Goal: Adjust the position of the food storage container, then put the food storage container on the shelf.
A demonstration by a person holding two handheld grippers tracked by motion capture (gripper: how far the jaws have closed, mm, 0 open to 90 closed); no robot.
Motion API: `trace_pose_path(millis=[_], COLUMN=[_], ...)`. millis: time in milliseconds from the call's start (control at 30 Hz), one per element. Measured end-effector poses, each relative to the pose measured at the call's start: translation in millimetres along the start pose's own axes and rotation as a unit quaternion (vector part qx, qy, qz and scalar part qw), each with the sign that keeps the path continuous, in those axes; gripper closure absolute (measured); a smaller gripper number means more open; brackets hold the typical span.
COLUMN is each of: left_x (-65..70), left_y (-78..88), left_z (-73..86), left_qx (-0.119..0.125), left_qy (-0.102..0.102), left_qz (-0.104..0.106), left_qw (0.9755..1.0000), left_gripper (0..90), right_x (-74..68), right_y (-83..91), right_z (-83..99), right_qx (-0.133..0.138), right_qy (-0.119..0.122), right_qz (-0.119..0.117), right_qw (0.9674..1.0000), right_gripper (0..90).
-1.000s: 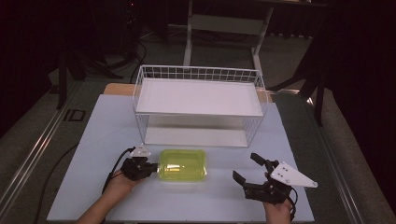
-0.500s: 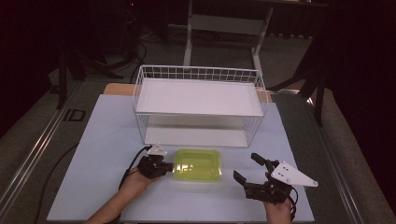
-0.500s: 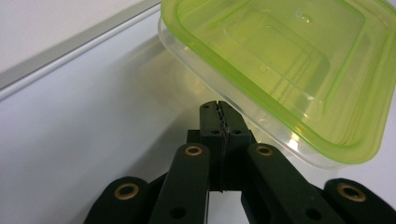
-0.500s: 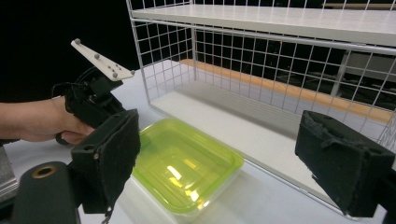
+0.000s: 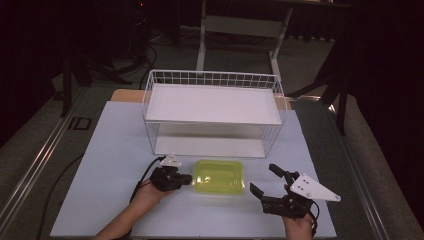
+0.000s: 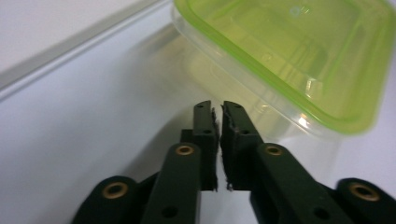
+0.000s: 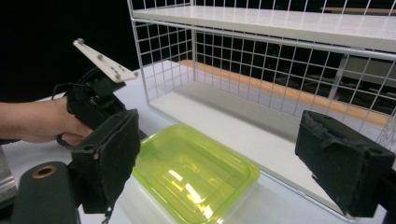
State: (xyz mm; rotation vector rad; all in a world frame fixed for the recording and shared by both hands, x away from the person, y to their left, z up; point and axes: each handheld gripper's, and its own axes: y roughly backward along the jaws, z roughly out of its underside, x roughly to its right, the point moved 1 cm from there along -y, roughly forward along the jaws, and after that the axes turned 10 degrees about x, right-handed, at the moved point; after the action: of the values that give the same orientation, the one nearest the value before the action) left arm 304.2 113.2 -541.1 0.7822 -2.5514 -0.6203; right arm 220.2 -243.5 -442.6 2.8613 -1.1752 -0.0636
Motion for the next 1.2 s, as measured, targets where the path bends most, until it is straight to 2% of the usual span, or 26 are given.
trace_pose_path(millis=[33, 133, 167, 233, 300, 333, 367, 400, 433, 467, 500, 567, 600, 700, 733, 767, 800, 833, 933, 967, 1000, 1067, 1100, 1200], left_x=[-1.3, -3.5, -3.8, -2.9, -1.2, -1.2, -0.3, 1.9, 5.0, 8.5, 12.1, 20.4, 20.4, 25.5, 26.7, 28.0, 29.2, 30.2, 32.2, 32.3, 32.8, 33.8, 34.7, 34.9], left_y=[6.2, 26.5, 34.4, 44.7, 57.1, 57.1, 59.5, 61.9, 63.9, 66.0, 67.6, 70.2, 70.2, 70.0, 69.2, 67.9, 66.3, 65.0, 60.5, 58.7, 57.2, 54.1, 51.6, 48.5], left_z=[0.3, 2.2, 3.4, 4.9, 5.0, 5.0, 4.8, 4.3, 3.4, 2.5, 1.3, -5.4, -5.4, -13.8, -16.6, -19.5, -23.1, -25.4, -33.7, -36.3, -38.9, -44.1, -48.7, -52.8], left_qx=[0.004, 0.023, 0.034, 0.048, 0.059, 0.059, 0.061, 0.063, 0.063, 0.069, 0.077, 0.092, 0.092, 0.103, 0.107, 0.108, 0.109, 0.109, 0.108, 0.106, 0.104, 0.099, 0.099, 0.091], left_qy=[-0.002, 0.002, 0.003, 0.002, 0.005, 0.005, 0.007, 0.010, 0.007, 0.000, -0.003, -0.006, -0.006, -0.002, -0.002, 0.000, -0.003, -0.002, -0.001, 0.001, -0.001, -0.009, -0.005, 0.001], left_qz=[-0.006, 0.007, 0.021, 0.022, 0.018, 0.018, 0.016, 0.015, 0.013, 0.011, 0.010, 0.018, 0.018, 0.020, 0.021, 0.019, 0.020, 0.021, 0.020, 0.020, 0.013, 0.002, -0.005, -0.001], left_qw=[1.0000, 0.9997, 0.9992, 0.9986, 0.9981, 0.9981, 0.9980, 0.9978, 0.9979, 0.9976, 0.9970, 0.9955, 0.9955, 0.9945, 0.9941, 0.9940, 0.9938, 0.9939, 0.9940, 0.9941, 0.9945, 0.9951, 0.9951, 0.9958], left_gripper=[77.1, 55.3, 46.6, 26.1, 13.2, 7.6, 5.7, 2.6, 2.6, 2.5, 2.5, 2.5, 2.5, 2.5, 2.4, 2.4, 2.5, 2.4, 2.4, 2.4, 2.5, 2.4, 2.5, 2.5], right_x=[-0.1, -1.8, -3.4, -7.4, -9.4, -9.4, -8.9, -7.9, -7.9, -4.7, -4.0, -3.1, -3.1, -3.5, -4.5, -4.5, -5.3, -6.4, -7.9, -7.7, -7.3, -4.9, -3.8, -0.8], right_y=[-0.1, -0.3, 0.0, 0.1, -1.4, -1.4, -4.8, -5.6, -5.6, -7.0, -7.4, -6.3, -6.3, -8.5, -10.6, -10.6, -11.5, -13.8, -17.2, -18.5, -20.5, -26.2, -28.2, -32.6], right_z=[0.0, -0.2, -0.8, -1.8, -1.7, -1.7, 1.7, 3.4, 3.4, 5.2, 5.5, 4.6, 4.6, 1.6, 1.0, 1.0, 0.4, -0.5, -2.4, -3.6, -4.9, -5.5, -5.6, -5.3], right_qx=[0.001, -0.001, -0.004, -0.001, -0.006, -0.006, -0.021, -0.026, -0.026, -0.040, -0.042, -0.035, -0.035, -0.045, -0.045, -0.045, -0.050, -0.052, -0.057, -0.063, -0.078, -0.092, -0.103, -0.112], right_qy=[0.000, 0.003, 0.014, 0.035, 0.034, 0.034, 0.027, 0.022, 0.022, 0.013, 0.015, 0.016, 0.016, 0.024, 0.017, 0.017, 0.003, -0.002, 0.010, 0.008, 0.003, -0.004, -0.002, -0.013], right_qz=[-0.001, -0.004, 0.006, 0.019, 0.017, 0.017, 0.014, 0.016, 0.016, 0.014, 0.025, 0.036, 0.036, 0.025, 0.012, 0.012, 0.009, -0.003, -0.014, -0.016, -0.018, -0.030, -0.025, -0.036], right_qw=[1.0000, 1.0000, 0.9999, 0.9992, 0.9993, 0.9993, 0.9993, 0.9993, 0.9993, 0.9990, 0.9987, 0.9986, 0.9986, 0.9984, 0.9988, 0.9988, 0.9987, 0.9986, 0.9983, 0.9978, 0.9968, 0.9953, 0.9943, 0.9930], right_gripper=[14.1, 14.3, 14.7, 14.7, 14.6, 14.6, 13.2, 13.5, 13.5, 13.2, 12.7, 14.4, 14.4, 15.5, 15.5, 15.5, 15.6, 15.6, 15.5, 15.5, 15.4, 15.3, 15.4, 15.4])
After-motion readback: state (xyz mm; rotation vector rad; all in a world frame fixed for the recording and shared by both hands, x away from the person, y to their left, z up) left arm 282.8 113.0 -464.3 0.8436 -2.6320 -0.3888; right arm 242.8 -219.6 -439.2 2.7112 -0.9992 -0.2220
